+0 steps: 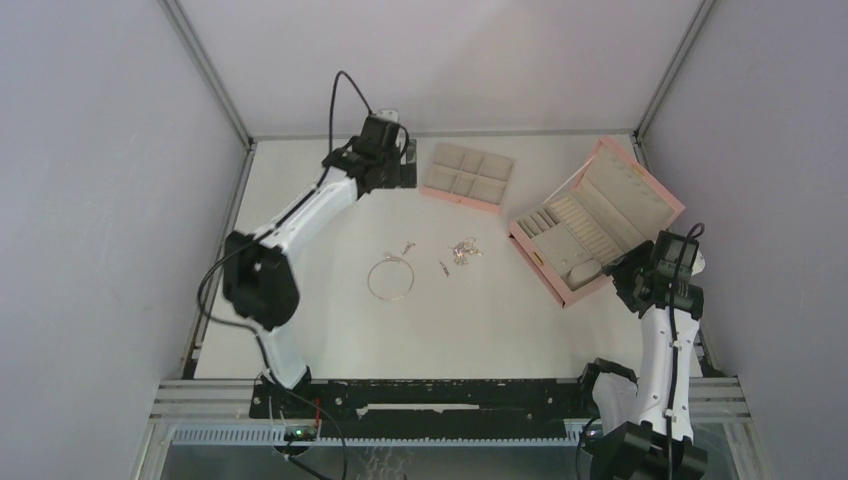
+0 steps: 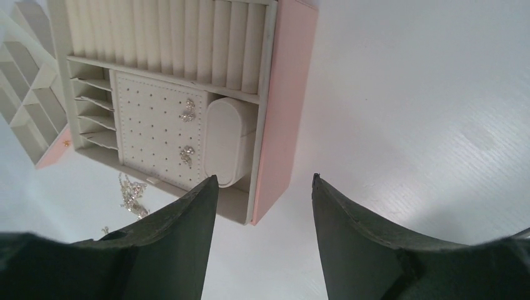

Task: Organize the mixed jewelry

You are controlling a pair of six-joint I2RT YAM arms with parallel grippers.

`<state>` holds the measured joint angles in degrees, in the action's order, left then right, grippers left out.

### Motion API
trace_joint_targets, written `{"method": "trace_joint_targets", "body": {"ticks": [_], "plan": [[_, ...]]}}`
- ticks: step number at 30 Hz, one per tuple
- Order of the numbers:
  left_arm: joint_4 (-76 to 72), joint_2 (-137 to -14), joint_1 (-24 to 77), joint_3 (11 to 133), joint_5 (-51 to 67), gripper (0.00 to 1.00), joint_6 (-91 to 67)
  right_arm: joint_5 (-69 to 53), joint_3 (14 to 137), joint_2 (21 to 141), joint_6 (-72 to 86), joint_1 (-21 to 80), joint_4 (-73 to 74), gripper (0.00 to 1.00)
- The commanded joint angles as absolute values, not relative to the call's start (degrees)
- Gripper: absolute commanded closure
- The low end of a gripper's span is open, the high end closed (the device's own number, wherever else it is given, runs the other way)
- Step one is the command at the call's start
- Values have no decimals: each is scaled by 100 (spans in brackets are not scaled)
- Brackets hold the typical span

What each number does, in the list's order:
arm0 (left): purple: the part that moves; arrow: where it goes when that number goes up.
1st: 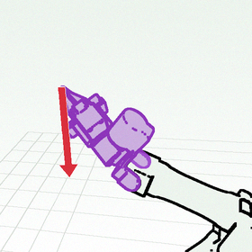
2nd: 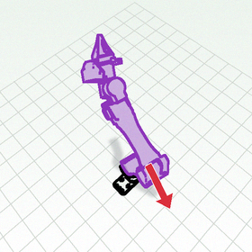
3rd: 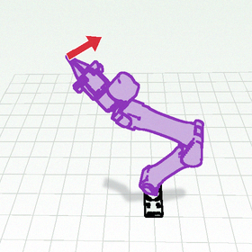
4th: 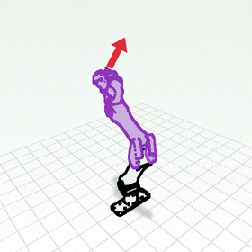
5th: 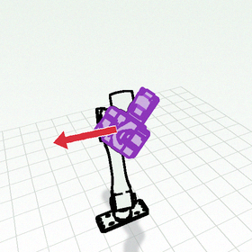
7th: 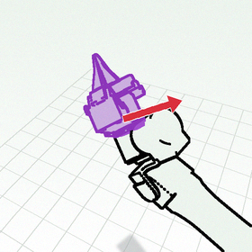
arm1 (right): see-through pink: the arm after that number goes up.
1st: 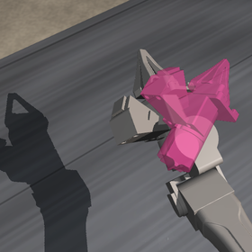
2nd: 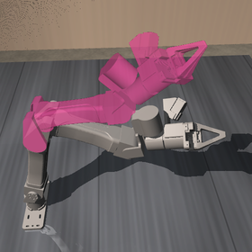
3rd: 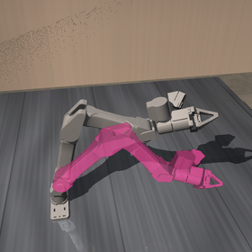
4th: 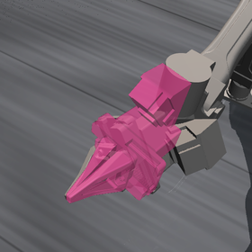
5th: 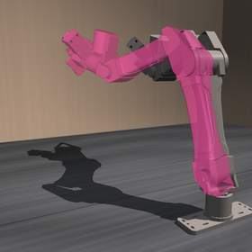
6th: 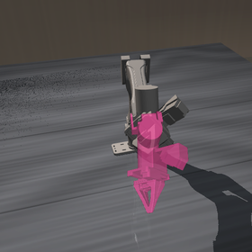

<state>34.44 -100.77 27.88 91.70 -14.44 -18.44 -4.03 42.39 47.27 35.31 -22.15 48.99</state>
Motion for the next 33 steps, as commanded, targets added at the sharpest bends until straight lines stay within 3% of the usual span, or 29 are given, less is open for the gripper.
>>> {"method": "trace_joint_targets", "body": {"ticks": [1, 6, 9, 16, 21, 24, 33], "plan": [[3771, -11407, 2482, 10950, -1251, 11, -1700, -404, 4476, 4559, 3697, -2209, 4680, 35], [4093, -12973, 2491, 13033, -1026, 13, -1523, -264, 4476, 4499, 3707, -2082, 4879, 35], [3929, -13553, 2501, 13662, -887, 13, -1414, -290, 4478, 4499, 3720, -2031, 4935, 35], [3273, -14154, 2536, 13732, -897, 15, -1229, -322, 4474, 4496, 3704, -1944, 5071, 35], [3091, -14456, 2514, 13868, -742, 23, -1579, -493, 4482, 4620, 3765, -1938, 4938, 35], [3218, -14449, 2522, 13849, -801, 29, -1604, -606, 4477, 4623, 3822, -1956, 4872, 36], [3847, -14633, 2737, 13861, -652, 32, -1878, -751, 4482, 4677, 3891, -1979, 4688, 36]]}}
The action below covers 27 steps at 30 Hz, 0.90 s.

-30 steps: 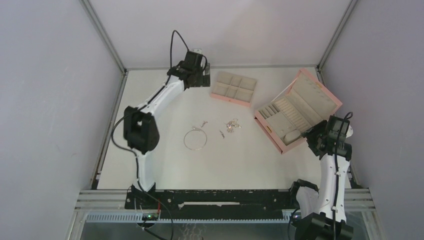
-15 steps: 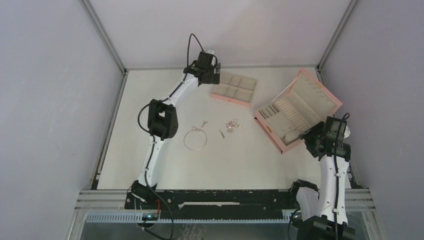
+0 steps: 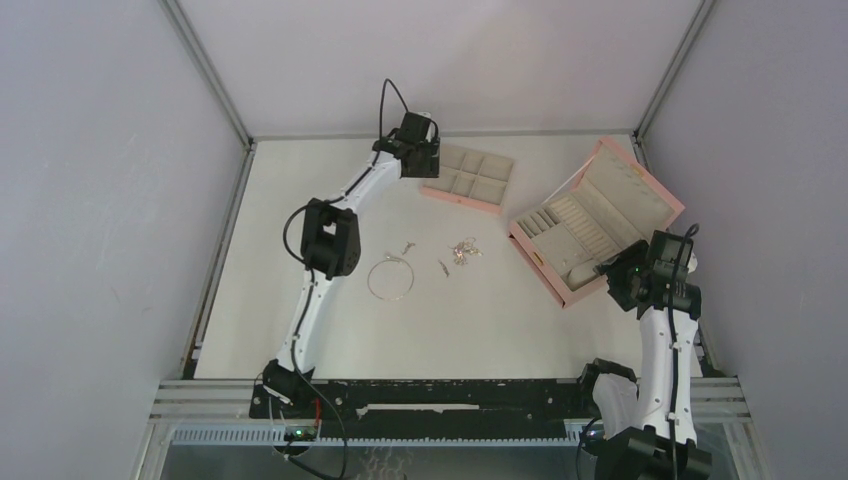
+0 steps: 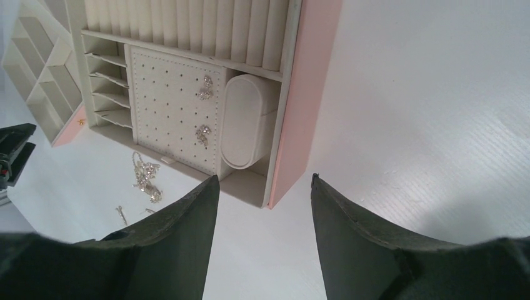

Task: Organize the mixed jewelry

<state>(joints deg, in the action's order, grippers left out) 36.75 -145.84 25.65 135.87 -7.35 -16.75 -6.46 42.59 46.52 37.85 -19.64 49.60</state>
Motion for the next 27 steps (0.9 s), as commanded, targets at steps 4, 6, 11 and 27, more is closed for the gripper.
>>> {"method": "trace_joint_targets", "body": {"ticks": [4, 6, 11, 27], "plan": [[3948, -14639, 2751, 13821, -770, 38, -2060, -796, 4481, 4693, 3895, -1986, 4637, 36], [3930, -14608, 2742, 13749, -816, 40, -2090, -815, 4482, 4689, 3883, -1986, 4623, 36], [3985, -14626, 2645, 13693, -816, 51, -2331, -891, 4482, 4678, 3856, -1986, 4580, 36], [3930, -13400, 2523, 11856, -1627, 76, -2588, -610, 4482, 4464, 3797, -1990, 4865, 37]]}}
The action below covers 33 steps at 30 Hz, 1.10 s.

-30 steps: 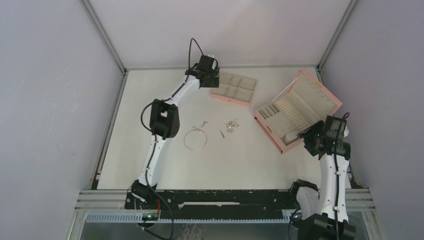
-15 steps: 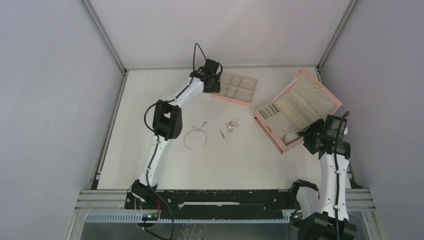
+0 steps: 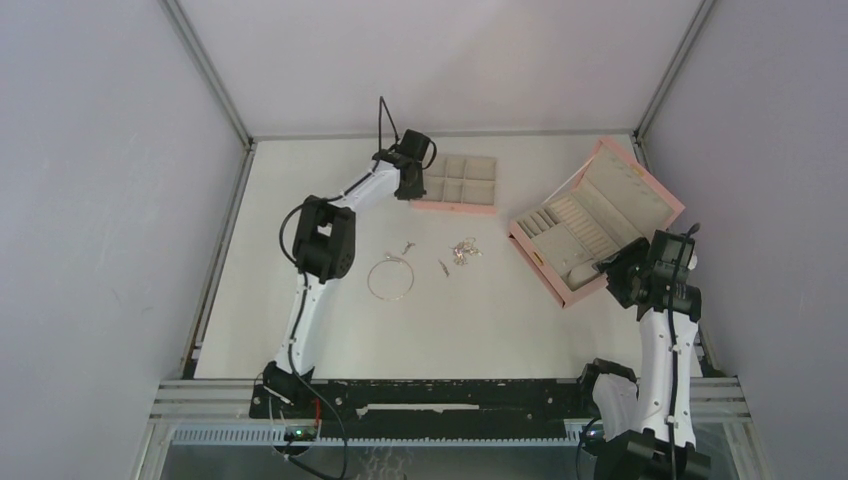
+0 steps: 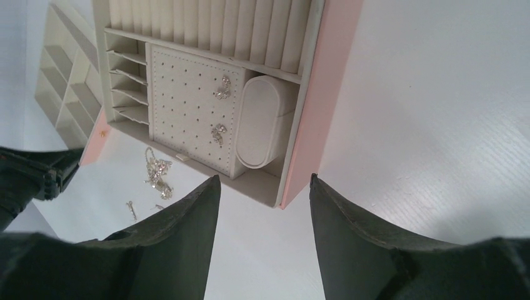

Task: Organize the mixed jewelry

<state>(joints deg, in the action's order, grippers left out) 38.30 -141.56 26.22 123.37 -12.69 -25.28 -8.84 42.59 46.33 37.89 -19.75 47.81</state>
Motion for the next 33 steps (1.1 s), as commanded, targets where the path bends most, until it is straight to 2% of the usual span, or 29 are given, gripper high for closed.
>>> {"method": "trace_joint_targets", "body": {"ticks": [1, 7, 10, 15, 16, 19, 23, 27, 33], "plan": [[3953, -13261, 2496, 11699, -1663, 78, -2586, -489, 4493, 4443, 3777, -1994, 4952, 37], [3784, -12086, 2070, 10114, -1982, 83, -2769, 177, 4492, 4354, 3809, -2010, 5271, 34], [3520, -11654, 1774, 9326, -1943, 83, -2823, 64, 4419, 4459, 3905, -2021, 5037, 33], [3518, -11299, 1568, 8669, -2054, 80, -2782, -143, 4350, 4813, 3930, -2043, 4514, 32], [3505, -11189, 1557, 8523, -2083, 78, -2790, -217, 4307, 4902, 3888, -2062, 4355, 33], [3476, -10993, 1530, 8324, -2035, 60, -2825, -474, 4191, 5200, 3868, -2083, 4042, 37], [3653, -10810, 1521, 8370, -1838, 46, -2828, -511, 3942, 5350, 3832, -2096, 3762, 40], [3728, -10467, 1521, 8408, -1736, 40, -2830, -494, 3878, 5415, 3840, -2201, 3652, 47], [3810, -9980, 1521, 8405, -1709, 40, -2801, -373, 3810, 5427, 3808, -2223, 3696, 57]]}}
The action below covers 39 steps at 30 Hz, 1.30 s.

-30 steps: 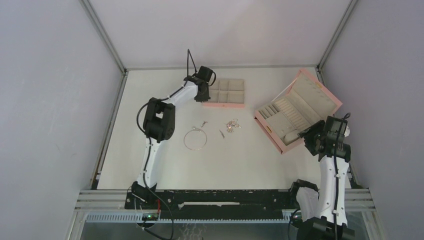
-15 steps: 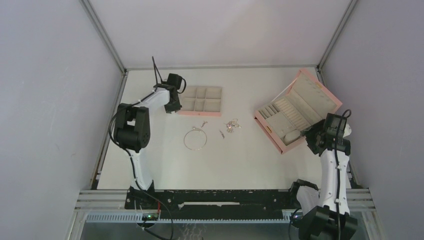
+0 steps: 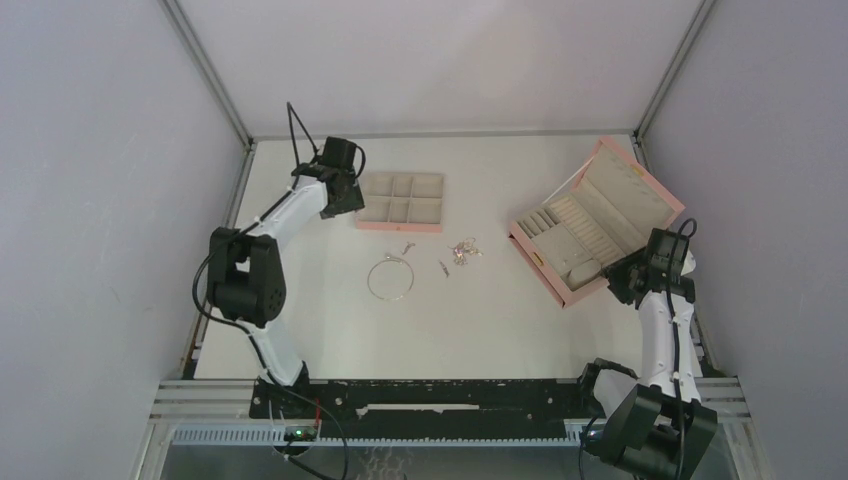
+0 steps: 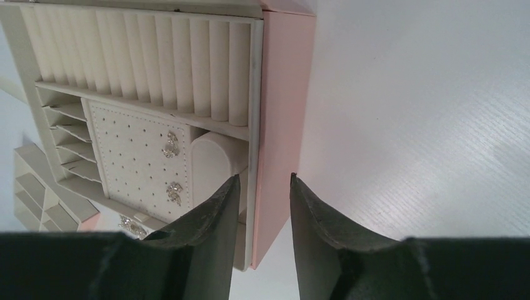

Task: Organize the mixed jewelry

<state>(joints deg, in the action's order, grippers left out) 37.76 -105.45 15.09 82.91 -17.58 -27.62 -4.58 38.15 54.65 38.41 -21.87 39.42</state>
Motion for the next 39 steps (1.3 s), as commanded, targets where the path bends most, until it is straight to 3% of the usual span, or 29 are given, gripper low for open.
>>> {"method": "trace_joint_targets", "body": {"ticks": [1, 13, 19, 28, 33, 39], "plan": [[3817, -9930, 1522, 8395, -1699, 40, -2803, -364, 3780, 5409, 3787, -2224, 3673, 57], [3850, -9866, 1521, 8453, -1552, 40, -2834, -577, 3595, 5810, 3625, -2061, 3278, 59], [3863, -9835, 1521, 8429, -1504, 40, -2846, -821, 3595, 6062, 3356, -1797, 3040, 71], [3930, -9699, 1521, 8354, -1520, 40, -2832, -985, 4021, 6809, 2561, -777, 2830, 98], [3960, -9643, 1521, 8341, -1391, 40, -2897, -778, 4475, 7412, 2376, -415, 2994, 100], [4022, -9441, 1521, 8282, -1364, 40, -2854, -611, 4563, 7459, 2437, -1148, 2902, 100]]}}
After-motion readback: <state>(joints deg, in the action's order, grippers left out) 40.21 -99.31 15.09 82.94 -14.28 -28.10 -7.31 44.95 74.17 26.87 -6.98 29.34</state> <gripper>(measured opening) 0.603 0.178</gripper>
